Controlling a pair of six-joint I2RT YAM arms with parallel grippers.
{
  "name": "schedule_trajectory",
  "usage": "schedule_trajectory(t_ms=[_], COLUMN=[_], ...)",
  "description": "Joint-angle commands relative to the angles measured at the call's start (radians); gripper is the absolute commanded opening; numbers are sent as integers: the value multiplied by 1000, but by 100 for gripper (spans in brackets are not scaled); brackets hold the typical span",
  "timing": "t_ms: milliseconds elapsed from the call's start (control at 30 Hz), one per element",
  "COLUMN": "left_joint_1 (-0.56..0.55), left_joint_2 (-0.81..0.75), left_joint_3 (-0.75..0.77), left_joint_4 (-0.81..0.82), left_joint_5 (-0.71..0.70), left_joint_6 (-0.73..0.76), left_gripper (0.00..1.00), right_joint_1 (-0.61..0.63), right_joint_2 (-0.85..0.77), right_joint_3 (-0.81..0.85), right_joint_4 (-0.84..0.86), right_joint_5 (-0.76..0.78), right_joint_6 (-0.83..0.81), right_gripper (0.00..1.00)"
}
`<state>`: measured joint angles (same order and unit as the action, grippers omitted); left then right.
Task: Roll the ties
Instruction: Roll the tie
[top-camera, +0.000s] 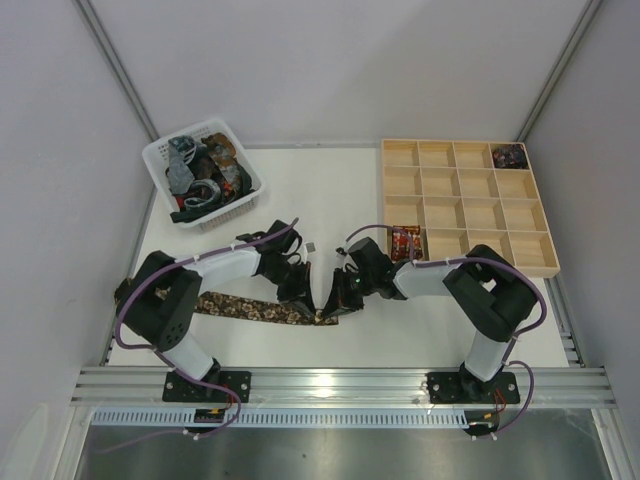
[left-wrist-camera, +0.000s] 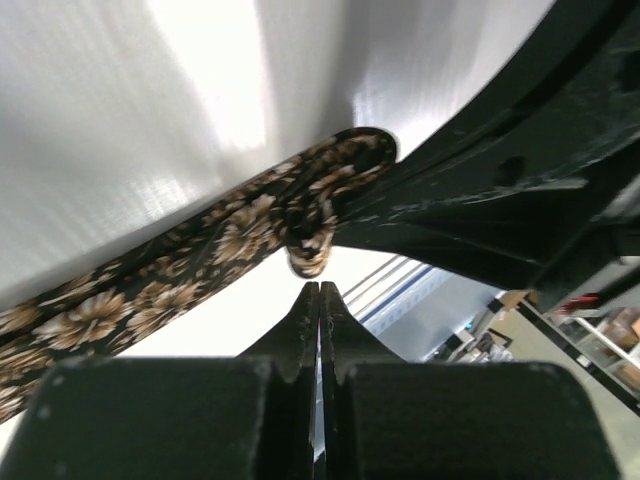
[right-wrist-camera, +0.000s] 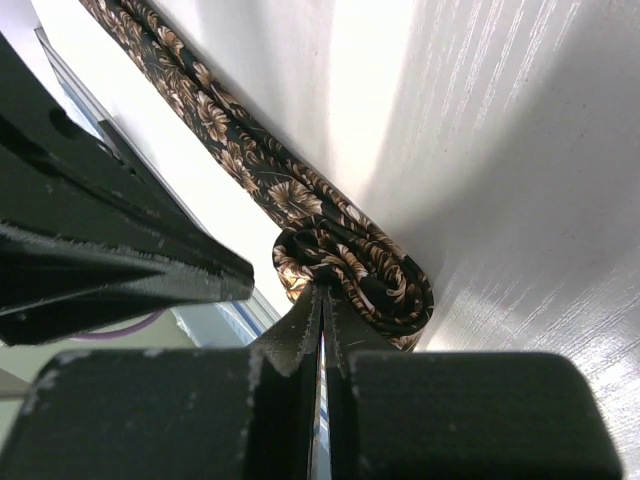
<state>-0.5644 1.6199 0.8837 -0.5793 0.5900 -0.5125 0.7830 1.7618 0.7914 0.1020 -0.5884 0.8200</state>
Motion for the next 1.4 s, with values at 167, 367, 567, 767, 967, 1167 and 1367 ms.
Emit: schedule_trajectory(t_ms=[167, 367, 567, 767, 967, 1167, 1367], left_joint_1=[8, 9, 8, 9, 12, 18, 26], left_joint_2=[29, 80, 92, 101, 115, 123, 124], left_joint_3=[8, -6, -19, 1, 38, 54, 55], left_joint_4=[117, 134, 130, 116, 88, 73, 65], left_joint_5=[91, 85, 68, 68, 68, 77, 87], left_joint_6=[-72, -58, -40, -26, 3, 26, 42], left_gripper=[0, 0, 0, 0, 0, 0, 0], right_joint_1=[-5, -5, -18, -22, 36, 114, 113], right_joint_2=[-7, -27, -79, -192, -306, -417, -283], right_joint_3=[6, 15, 61, 150, 119, -29, 42], right_joint_4=[27, 10, -94, -317, -349, -229, -240], right_joint_5=[-11, -16, 2, 113, 176, 229, 179], right_joint_6=[13, 16, -56, -330, -754, -1163, -1283], right_gripper=[1, 3, 9, 39, 72, 100, 100])
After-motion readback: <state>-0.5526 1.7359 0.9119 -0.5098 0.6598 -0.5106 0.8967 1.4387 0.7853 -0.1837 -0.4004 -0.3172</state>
